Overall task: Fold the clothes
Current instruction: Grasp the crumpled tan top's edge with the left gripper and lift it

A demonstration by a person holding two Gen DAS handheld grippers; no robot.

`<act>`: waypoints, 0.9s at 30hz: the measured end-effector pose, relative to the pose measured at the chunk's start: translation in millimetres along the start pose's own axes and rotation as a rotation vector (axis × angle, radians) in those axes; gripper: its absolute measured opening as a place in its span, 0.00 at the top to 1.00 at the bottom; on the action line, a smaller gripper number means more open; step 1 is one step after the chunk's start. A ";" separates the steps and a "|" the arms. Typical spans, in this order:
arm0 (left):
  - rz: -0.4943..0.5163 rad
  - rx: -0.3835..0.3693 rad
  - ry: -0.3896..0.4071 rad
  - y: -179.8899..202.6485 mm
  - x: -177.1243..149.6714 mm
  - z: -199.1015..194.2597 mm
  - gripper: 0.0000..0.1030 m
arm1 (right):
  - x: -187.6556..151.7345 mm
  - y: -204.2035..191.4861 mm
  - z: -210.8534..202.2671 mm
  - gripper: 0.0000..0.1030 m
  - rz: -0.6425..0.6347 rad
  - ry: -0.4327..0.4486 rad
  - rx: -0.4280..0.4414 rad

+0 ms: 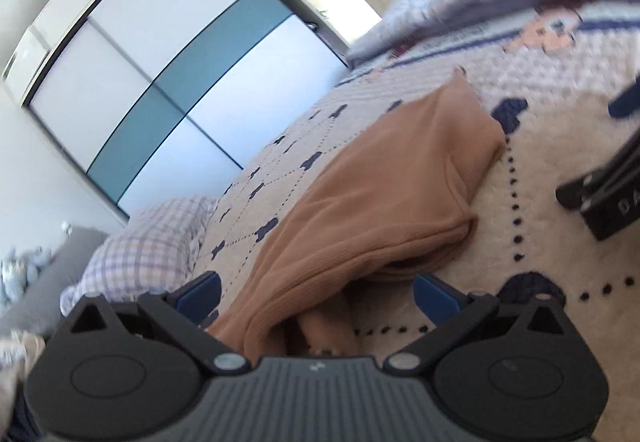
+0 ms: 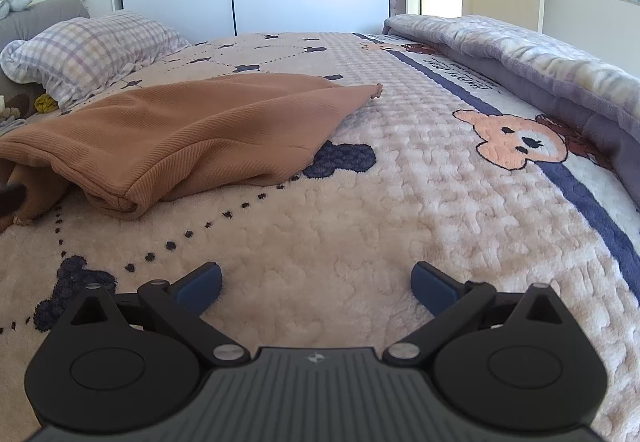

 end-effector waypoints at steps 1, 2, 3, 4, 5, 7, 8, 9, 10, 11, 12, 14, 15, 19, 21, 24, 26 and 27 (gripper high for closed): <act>0.044 0.009 0.003 6.6 6.8 5.8 0.00 | -0.3 2.4 -0.9 0.00 0.012 0.006 0.015; 0.076 0.015 -0.004 10.9 12.6 12.7 0.00 | -0.6 4.8 -1.6 0.00 0.025 0.013 0.030; 0.106 0.021 -0.013 14.9 18.2 19.6 0.00 | -0.8 7.2 -2.3 0.00 0.037 0.020 0.045; 0.130 0.036 -0.020 17.5 23.0 26.4 0.00 | -1.1 8.9 -2.8 0.00 0.047 0.025 0.056; 0.151 0.051 -0.013 21.0 25.5 32.1 0.01 | -1.3 10.1 -3.2 0.00 0.054 0.029 0.065; 0.179 0.032 0.010 20.9 34.4 37.9 0.21 | -1.8 11.4 -3.7 0.00 0.065 0.036 0.078; 0.171 0.008 0.006 17.1 41.1 40.5 0.60 | -1.9 11.4 -3.6 0.00 0.067 0.038 0.079; 0.138 -0.016 -0.019 10.2 47.9 43.4 0.90 | -2.0 11.2 -3.4 0.00 0.067 0.039 0.079; 0.070 -0.062 -0.027 -1.4 55.2 43.6 0.94 | -2.0 10.6 -3.2 0.00 0.064 0.039 0.076; -0.020 -0.116 -0.005 -16.3 61.3 40.1 0.94 | -2.0 9.8 -2.8 0.00 0.060 0.037 0.071; -0.099 -0.163 0.020 -31.7 67.1 34.8 0.94 | -1.9 9.1 -2.5 0.00 0.056 0.036 0.066; -0.210 -0.212 0.083 -62.3 80.1 15.4 0.95 | -1.8 8.8 -1.8 0.00 0.052 0.033 0.061; -0.246 -0.226 0.112 -76.4 86.3 2.9 0.95 | -1.7 10.0 -1.8 0.00 0.056 0.033 0.065; -0.463 -0.331 0.185 -147.0 105.1 -55.7 0.95 | -1.6 13.6 -2.2 0.00 0.072 0.038 0.084; -0.544 -0.412 0.228 -181.2 113.5 -92.5 0.95 | -1.7 14.4 -2.5 0.00 0.078 0.040 0.091; -0.588 -0.487 0.333 -222.3 98.9 -149.5 0.95 | -1.5 17.9 -3.9 0.00 0.098 0.046 0.114; -0.632 -0.493 0.368 -248.7 78.5 -172.6 0.94 | -1.8 20.6 -5.3 0.00 0.116 0.054 0.135; -0.666 -0.476 0.342 -260.4 65.7 -171.6 0.93 | -1.9 21.8 -6.0 0.00 0.125 0.058 0.144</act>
Point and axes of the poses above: each gripper's, at about its wrist camera, not at the fingertips, and z roughly the way its jaws point, y to its right, x to its top, the point moved 3 cm from there along z, roughly the way its jaws point, and after that the axes turned 11 degrees about -y, right-handed, at the moved point
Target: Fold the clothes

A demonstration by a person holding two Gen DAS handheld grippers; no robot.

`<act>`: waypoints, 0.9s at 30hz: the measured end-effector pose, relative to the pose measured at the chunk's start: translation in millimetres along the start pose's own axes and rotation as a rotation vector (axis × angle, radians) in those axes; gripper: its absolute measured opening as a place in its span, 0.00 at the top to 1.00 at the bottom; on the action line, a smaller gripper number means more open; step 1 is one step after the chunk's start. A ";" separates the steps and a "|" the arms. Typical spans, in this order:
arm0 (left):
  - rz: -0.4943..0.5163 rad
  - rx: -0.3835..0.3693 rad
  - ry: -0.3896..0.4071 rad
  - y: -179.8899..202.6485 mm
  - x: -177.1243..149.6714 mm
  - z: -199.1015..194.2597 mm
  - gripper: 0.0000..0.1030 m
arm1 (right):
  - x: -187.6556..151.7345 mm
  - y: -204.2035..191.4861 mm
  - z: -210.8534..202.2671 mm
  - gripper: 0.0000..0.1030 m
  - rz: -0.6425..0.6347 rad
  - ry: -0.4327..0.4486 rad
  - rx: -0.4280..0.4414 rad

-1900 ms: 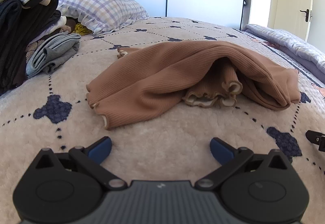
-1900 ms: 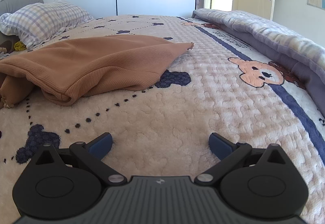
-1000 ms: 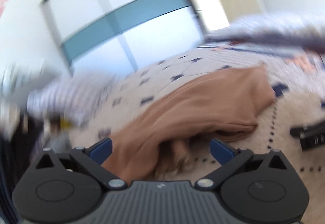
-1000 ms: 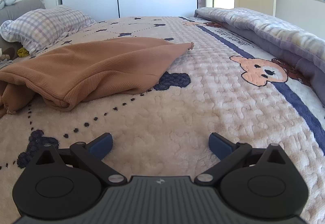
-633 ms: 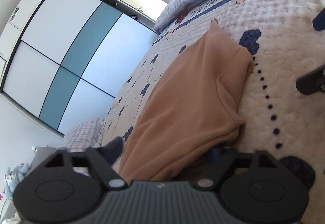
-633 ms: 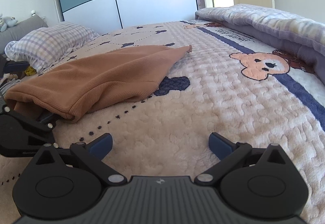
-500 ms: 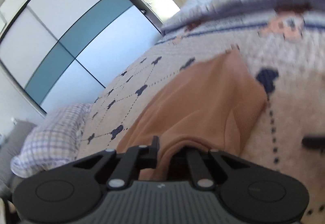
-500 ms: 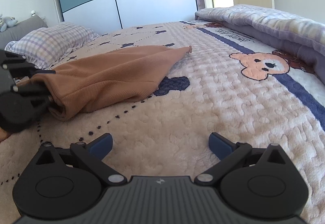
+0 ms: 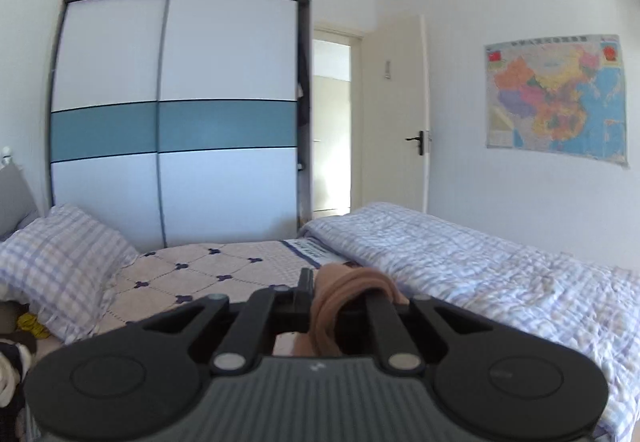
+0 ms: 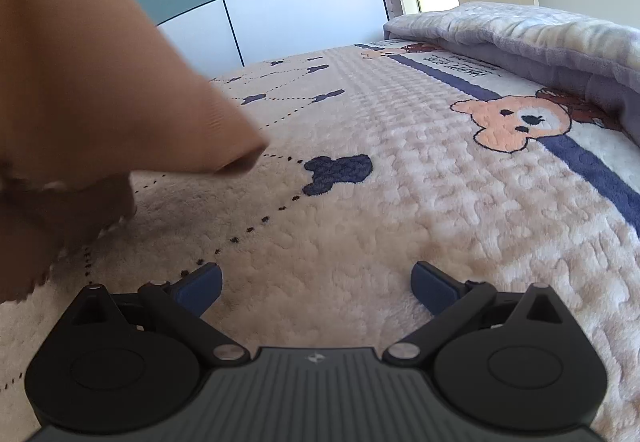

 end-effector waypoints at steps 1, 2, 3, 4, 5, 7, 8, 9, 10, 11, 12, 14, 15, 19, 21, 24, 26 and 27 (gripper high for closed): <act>-0.047 0.034 -0.038 -18.5 -8.3 2.1 0.92 | 0.1 0.8 -0.6 0.00 0.007 0.003 0.007; -0.096 0.068 -0.079 -37.2 -17.3 5.1 0.87 | 0.2 0.6 -0.6 0.00 0.008 0.003 0.008; -0.135 0.103 -0.133 -56.8 -32.0 14.4 0.80 | 0.3 -0.3 -0.3 0.00 0.006 0.003 0.005; -0.154 0.149 -0.200 -73.8 -51.5 29.7 0.77 | 0.3 -1.6 0.2 0.00 -0.001 0.001 -0.002; -0.170 0.196 -0.268 -90.4 -71.5 45.4 0.73 | 0.3 -2.5 0.6 0.00 -0.007 -0.001 -0.008; -0.182 0.288 -0.400 -117.3 -113.4 70.2 0.73 | 0.2 -3.6 1.0 0.00 -0.013 -0.004 -0.015; -0.193 0.330 -0.452 -124.8 -132.5 76.3 0.73 | 0.2 -3.5 0.9 0.00 -0.013 -0.004 -0.015; -0.211 0.347 -0.494 -130.2 -147.8 78.2 0.73 | 0.1 -2.2 0.6 0.00 -0.009 -0.002 -0.011; -0.224 0.342 -0.516 -135.7 -163.6 72.8 0.73 | -0.2 -1.1 0.1 0.00 -0.005 -0.001 -0.006; -0.215 0.340 -0.506 -135.7 -171.5 65.0 0.72 | -0.3 -0.8 0.0 0.00 -0.003 0.000 -0.004; -0.204 0.339 -0.493 -135.2 -178.6 56.9 0.61 | -0.3 -0.8 0.1 0.00 -0.004 0.000 -0.004; -0.182 0.353 -0.466 -132.1 -188.3 42.1 0.39 | -0.3 -1.8 0.6 0.00 -0.010 -0.003 -0.011; -0.164 0.370 -0.447 -128.0 -189.0 35.6 0.33 | -0.2 -2.2 0.9 0.00 -0.013 -0.004 -0.014; 0.002 0.345 -0.450 -101.0 -195.2 30.6 0.23 | 0.5 -1.6 -0.2 0.00 -0.009 -0.005 -0.007; 0.095 0.346 -0.470 -87.1 -204.7 35.4 0.18 | 1.0 3.0 -6.0 0.00 0.020 0.011 0.034; 0.066 0.378 -0.523 -92.7 -221.8 38.2 0.18 | -0.5 13.1 -30.4 0.02 0.092 0.061 0.098; 0.022 0.375 -0.516 -97.1 -229.9 26.2 0.18 | -3.9 3.3 -54.7 0.05 -0.036 0.090 0.086; 0.013 0.374 -0.510 -98.2 -234.4 19.5 0.18 | -7.1 -4.7 -68.1 0.05 -0.135 0.111 0.089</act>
Point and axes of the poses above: each gripper's, at about its wrist camera, not at the fingertips, and z roughly the way its jaws point, y to its right, x to its top, the point moved 3 cm from there along z, roughly the way its jaws point, and after that the axes turned 11 degrees about -y, right-handed, at the moved point
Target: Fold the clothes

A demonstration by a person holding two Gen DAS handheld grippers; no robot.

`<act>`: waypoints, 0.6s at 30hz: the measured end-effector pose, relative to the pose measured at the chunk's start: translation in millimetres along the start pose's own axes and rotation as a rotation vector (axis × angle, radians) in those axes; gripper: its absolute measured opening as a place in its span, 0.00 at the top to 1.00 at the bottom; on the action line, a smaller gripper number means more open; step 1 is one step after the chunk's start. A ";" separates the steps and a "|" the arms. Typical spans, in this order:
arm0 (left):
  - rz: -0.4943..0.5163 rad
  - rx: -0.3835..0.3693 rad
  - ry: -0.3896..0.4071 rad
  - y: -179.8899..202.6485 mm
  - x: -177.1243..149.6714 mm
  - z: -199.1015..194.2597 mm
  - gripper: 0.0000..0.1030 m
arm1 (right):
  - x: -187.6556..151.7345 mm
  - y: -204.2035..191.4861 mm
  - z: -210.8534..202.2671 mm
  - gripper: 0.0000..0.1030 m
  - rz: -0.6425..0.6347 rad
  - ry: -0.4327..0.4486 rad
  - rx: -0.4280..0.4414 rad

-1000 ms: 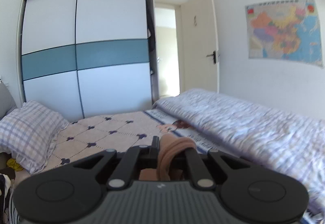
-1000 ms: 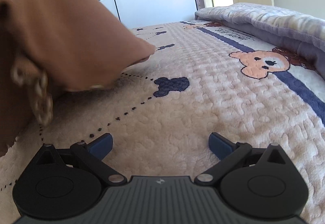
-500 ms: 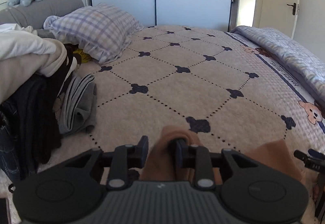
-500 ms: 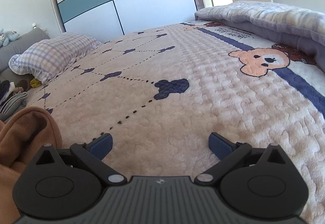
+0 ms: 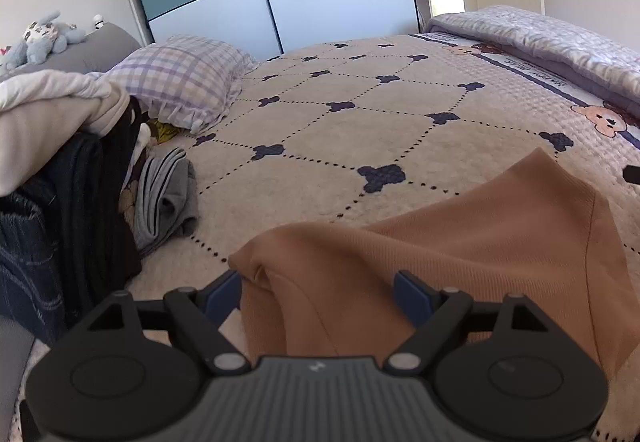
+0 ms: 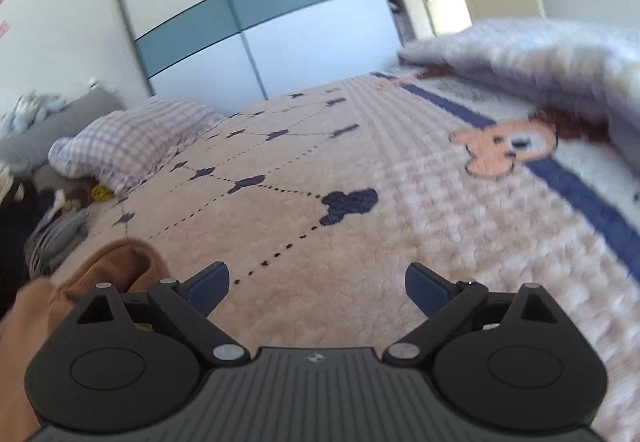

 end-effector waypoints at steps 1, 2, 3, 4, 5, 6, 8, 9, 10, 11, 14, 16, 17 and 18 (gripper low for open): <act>0.005 -0.002 0.004 -1.8 -9.7 -3.3 0.18 | -1.8 -9.8 -12.9 0.05 -0.110 0.006 0.018; 0.015 0.001 0.002 -1.3 -17.9 -5.7 0.18 | -4.2 -19.7 -25.2 0.05 -0.222 0.004 0.039; 0.028 0.005 -0.003 -1.8 -25.9 -5.6 0.18 | -6.8 -28.5 -35.0 0.05 -0.315 -0.007 0.057; 0.042 0.008 -0.013 -2.0 -33.8 -4.2 0.18 | -9.5 -36.4 -42.2 0.05 -0.385 -0.026 0.079; 0.052 0.011 -0.026 -1.7 -39.8 -1.5 0.18 | -11.9 -43.6 -47.8 0.05 -0.441 -0.048 0.109; 0.062 0.013 -0.039 -1.3 -45.5 1.3 0.18 | -13.6 -51.7 -52.2 0.06 -0.493 -0.072 0.146; 0.102 0.019 -0.041 3.2 -52.3 5.4 0.18 | -15.2 -70.4 -58.2 0.07 -0.598 -0.105 0.214; 0.131 0.026 -0.033 7.3 -53.1 7.3 0.18 | -16.4 -80.9 -60.1 0.07 -0.650 -0.116 0.245; 0.166 0.040 -0.025 12.4 -51.8 10.7 0.18 | -17.9 -91.3 -60.5 0.08 -0.694 -0.130 0.276; 0.202 0.053 -0.018 17.7 -50.4 14.2 0.18 | -19.5 -101.3 -60.1 0.11 -0.730 -0.146 0.308; 0.267 0.071 -0.047 31.1 -42.0 30.1 0.56 | -29.5 -125.8 -48.0 0.30 -0.819 -0.244 0.394; 0.258 0.036 -0.067 33.4 -35.7 37.1 0.86 | -39.6 -137.2 -33.6 0.62 -0.860 -0.295 0.357; 0.249 0.010 -0.073 33.9 -32.4 40.3 0.91 | -41.8 -142.1 -25.3 0.75 -0.863 -0.310 0.332; 0.252 0.010 -0.075 34.1 -29.1 41.1 0.92 | -41.9 -145.9 -20.1 0.77 -0.862 -0.317 0.329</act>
Point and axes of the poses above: each gripper's, at about its wrist camera, not at the fingertips, and z roughly the way its jaws point, y to its right, x to its top, the point moved 3 cm from there along z, roughly the way its jaws point, and after that the axes turned 11 degrees about -y, right-handed, at the moved point
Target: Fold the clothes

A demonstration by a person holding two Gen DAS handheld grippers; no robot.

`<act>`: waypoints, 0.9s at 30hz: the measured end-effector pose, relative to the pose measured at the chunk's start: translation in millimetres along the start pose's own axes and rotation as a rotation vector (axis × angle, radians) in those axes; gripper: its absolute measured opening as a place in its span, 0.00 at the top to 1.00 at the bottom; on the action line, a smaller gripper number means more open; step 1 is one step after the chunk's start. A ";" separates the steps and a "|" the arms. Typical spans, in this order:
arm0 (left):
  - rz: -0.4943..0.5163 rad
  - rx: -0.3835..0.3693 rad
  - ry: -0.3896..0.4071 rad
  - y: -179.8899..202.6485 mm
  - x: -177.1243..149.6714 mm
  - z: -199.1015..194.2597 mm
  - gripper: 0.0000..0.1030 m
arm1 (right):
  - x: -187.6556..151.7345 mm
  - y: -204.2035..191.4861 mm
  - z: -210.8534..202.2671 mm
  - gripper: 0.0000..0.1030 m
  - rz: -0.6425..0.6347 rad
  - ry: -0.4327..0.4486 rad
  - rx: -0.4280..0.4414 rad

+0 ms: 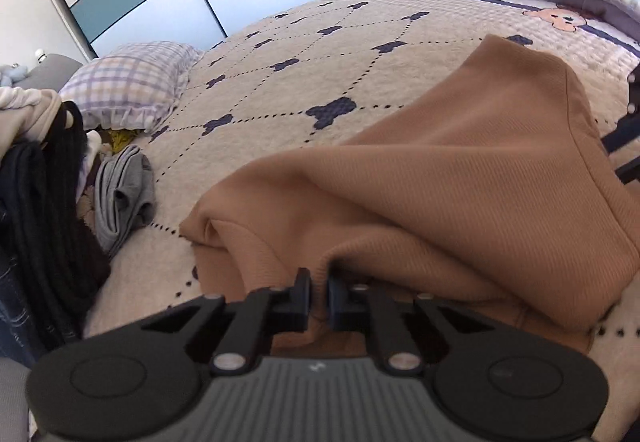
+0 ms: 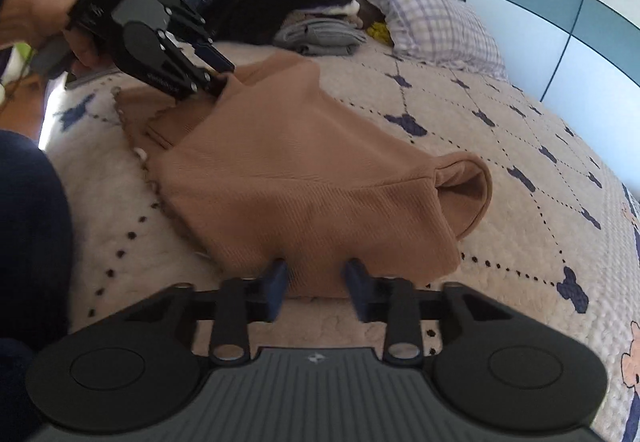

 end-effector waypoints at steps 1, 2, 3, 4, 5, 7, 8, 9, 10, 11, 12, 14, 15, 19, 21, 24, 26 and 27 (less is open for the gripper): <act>0.002 0.004 0.006 -1.2 3.0 -2.3 0.93 | 3.1 1.4 0.7 0.83 0.005 0.004 0.002; -0.011 -0.003 0.020 -2.5 4.8 -6.4 0.93 | 6.1 4.0 -1.4 0.92 0.019 0.012 -0.005; -0.038 -0.017 0.039 -8.1 8.6 -14.3 0.94 | 8.2 8.4 -6.7 0.97 0.046 0.030 -0.017; -0.066 -0.031 0.057 -14.0 12.7 -22.6 0.94 | 9.6 13.6 -14.1 0.96 0.078 0.055 -0.032; -0.085 -0.028 0.080 -19.6 17.5 -32.2 0.94 | 10.1 18.8 -22.2 0.96 0.106 0.079 -0.055; -0.118 -0.015 0.127 -30.3 27.2 -52.1 0.94 | 9.4 29.0 -39.7 0.96 0.159 0.130 -0.114; -0.134 -0.008 0.149 -34.9 32.0 -61.1 0.94 | 7.9 33.5 -47.0 0.96 0.186 0.147 -0.133; -0.143 0.002 0.164 -38.0 35.1 -67.8 0.94 | 5.6 37.5 -53.1 0.96 0.213 0.158 -0.145; -0.151 0.012 0.177 -40.9 37.9 -74.3 0.94 | 1.9 39.6 -56.0 0.91 0.232 0.155 -0.139; -0.151 0.026 0.182 -42.7 39.3 -77.8 0.94 | -2.7 40.1 -56.5 0.81 0.246 0.141 -0.119; -0.154 0.037 0.179 -44.1 38.6 -79.3 0.94 | -8.6 37.6 -54.5 0.70 0.251 0.118 -0.096; -0.161 0.057 0.172 -46.8 36.8 -82.1 0.94 | -21.8 21.2 -48.6 0.39 0.201 0.080 -0.085; -0.170 0.056 0.168 -46.8 34.2 -82.9 0.94 | -28.4 12.1 -45.8 0.39 0.170 0.064 -0.085; -0.201 0.037 0.168 -52.0 27.0 -87.4 0.94 | -29.2 1.6 -39.4 0.39 0.134 0.047 -0.083; -0.227 0.025 0.178 -55.0 28.1 -90.7 0.94 | -20.1 -1.1 -34.7 0.39 0.107 0.050 -0.081; -0.269 0.018 0.188 -60.5 32.3 -95.4 0.94 | -4.5 -18.9 -19.4 0.40 -0.029 0.018 -0.115; -0.291 0.023 0.186 -62.3 34.2 -97.8 0.94 | 7.4 -27.2 -6.0 0.64 -0.113 -0.008 -0.194; -0.300 0.028 0.189 -63.8 34.9 -101.3 0.94 | 12.3 -27.4 -3.5 0.78 -0.130 -0.011 -0.221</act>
Point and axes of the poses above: each gripper's, at about its wrist camera, not at the fingertips, and z roughly the way its jaws point, y to its right, x to its top, the point moved 3 cm from there along z, roughly the way its jaws point, and after that the axes turned 11 degrees about -y, right-handed, at the moved point
